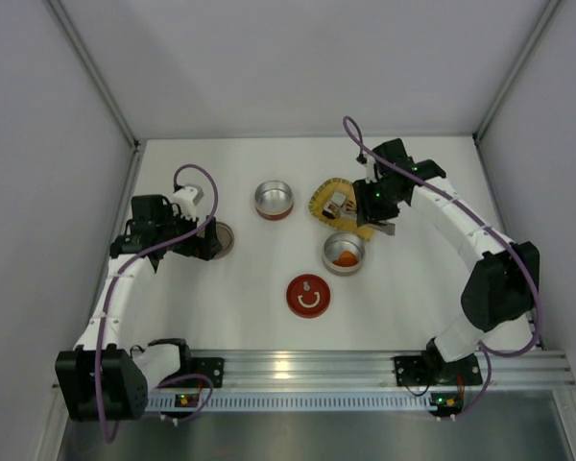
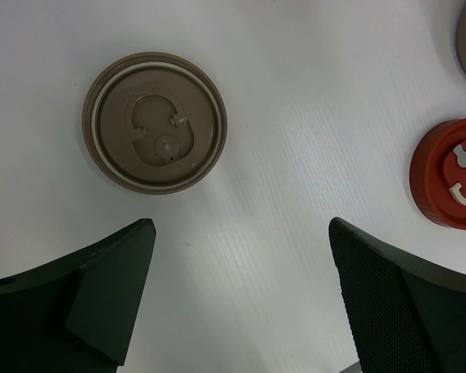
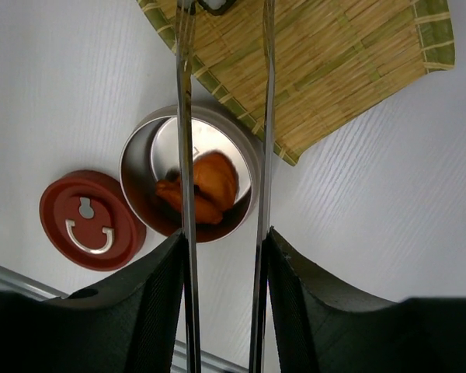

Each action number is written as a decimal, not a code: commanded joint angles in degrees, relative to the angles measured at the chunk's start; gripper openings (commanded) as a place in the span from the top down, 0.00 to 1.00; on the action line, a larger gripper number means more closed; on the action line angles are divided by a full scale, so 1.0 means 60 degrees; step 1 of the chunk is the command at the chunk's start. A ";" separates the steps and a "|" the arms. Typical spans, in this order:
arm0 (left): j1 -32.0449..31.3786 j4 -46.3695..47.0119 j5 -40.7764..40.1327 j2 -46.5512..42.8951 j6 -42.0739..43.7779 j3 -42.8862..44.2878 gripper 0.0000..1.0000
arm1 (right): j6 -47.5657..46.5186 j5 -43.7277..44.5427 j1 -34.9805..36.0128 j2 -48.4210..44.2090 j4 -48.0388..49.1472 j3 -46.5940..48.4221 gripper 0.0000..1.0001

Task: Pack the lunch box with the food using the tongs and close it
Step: Pick up the fake food from the plate.

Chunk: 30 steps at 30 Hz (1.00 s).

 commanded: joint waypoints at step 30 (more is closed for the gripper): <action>-0.0007 0.0565 0.0105 -0.0159 0.0122 -0.0320 0.02 | 0.2885 0.1382 0.1423 0.0548 0.0436 0.1228 0.47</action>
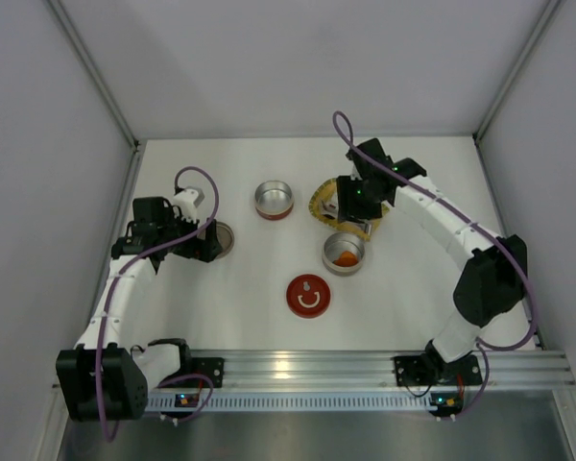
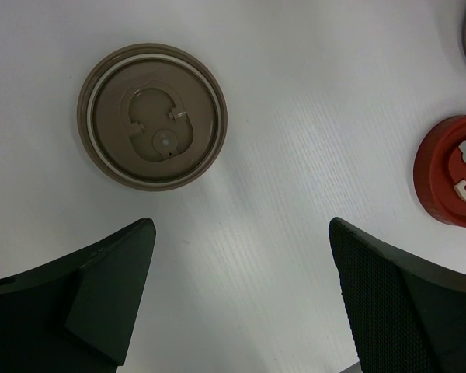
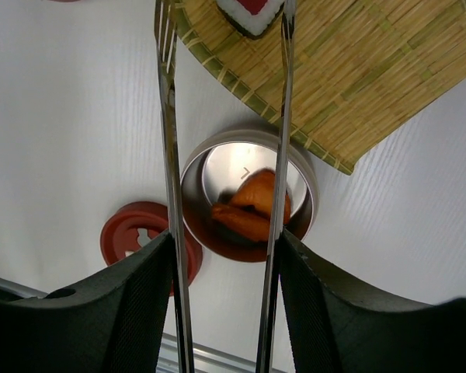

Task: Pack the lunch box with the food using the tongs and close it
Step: Pick up the fake food from the plate.

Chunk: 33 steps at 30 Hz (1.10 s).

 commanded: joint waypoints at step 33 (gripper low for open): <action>0.0011 0.0566 -0.0001 -0.0162 0.0275 -0.0234 0.01 | 0.0438 0.0627 0.0265 0.1177 0.0304 0.0796 0.59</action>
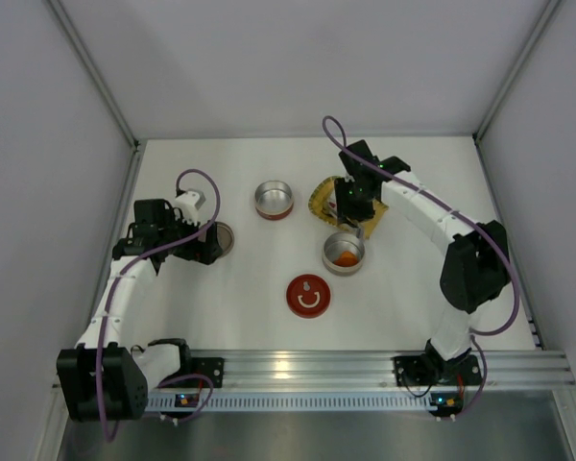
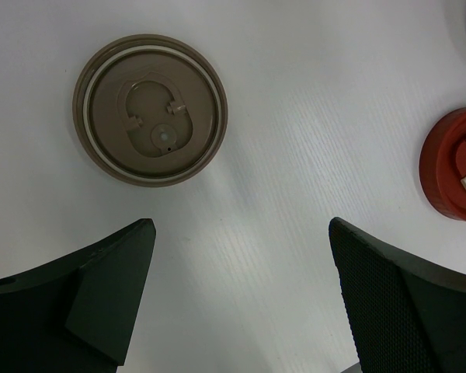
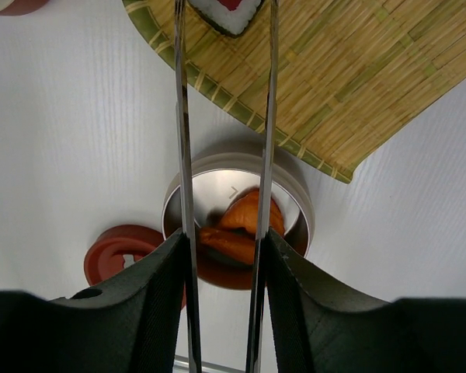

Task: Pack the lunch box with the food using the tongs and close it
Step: Pick up the fake food from the plate, then place the fake food in the packing box.

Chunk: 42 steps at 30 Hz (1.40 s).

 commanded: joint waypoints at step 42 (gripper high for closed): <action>-0.0007 0.0507 0.0321 0.0031 -0.0189 0.0208 0.02 | -0.3383 -0.0558 0.0148 -0.1440 0.0765 0.1288 1.00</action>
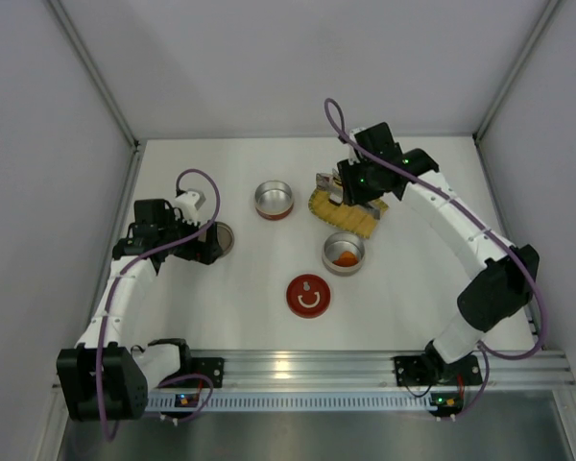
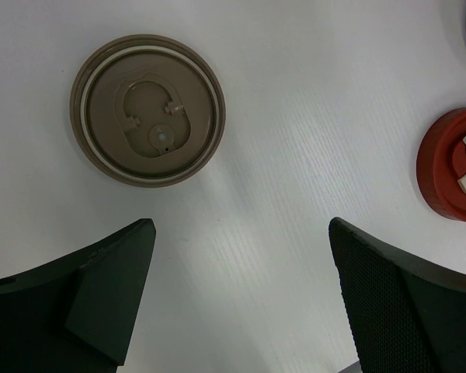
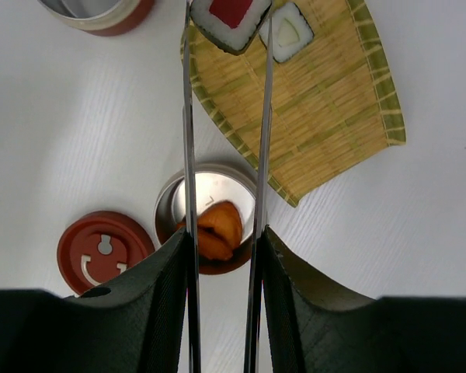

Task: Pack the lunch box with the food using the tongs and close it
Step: Place the fake food in the packing box.

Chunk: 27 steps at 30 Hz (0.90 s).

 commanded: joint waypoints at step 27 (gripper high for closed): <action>-0.0004 0.0742 0.0300 -0.0034 -0.0138 0.0018 0.02 | -0.0578 -0.2377 0.1305 0.3199 0.1432 0.3345 1.00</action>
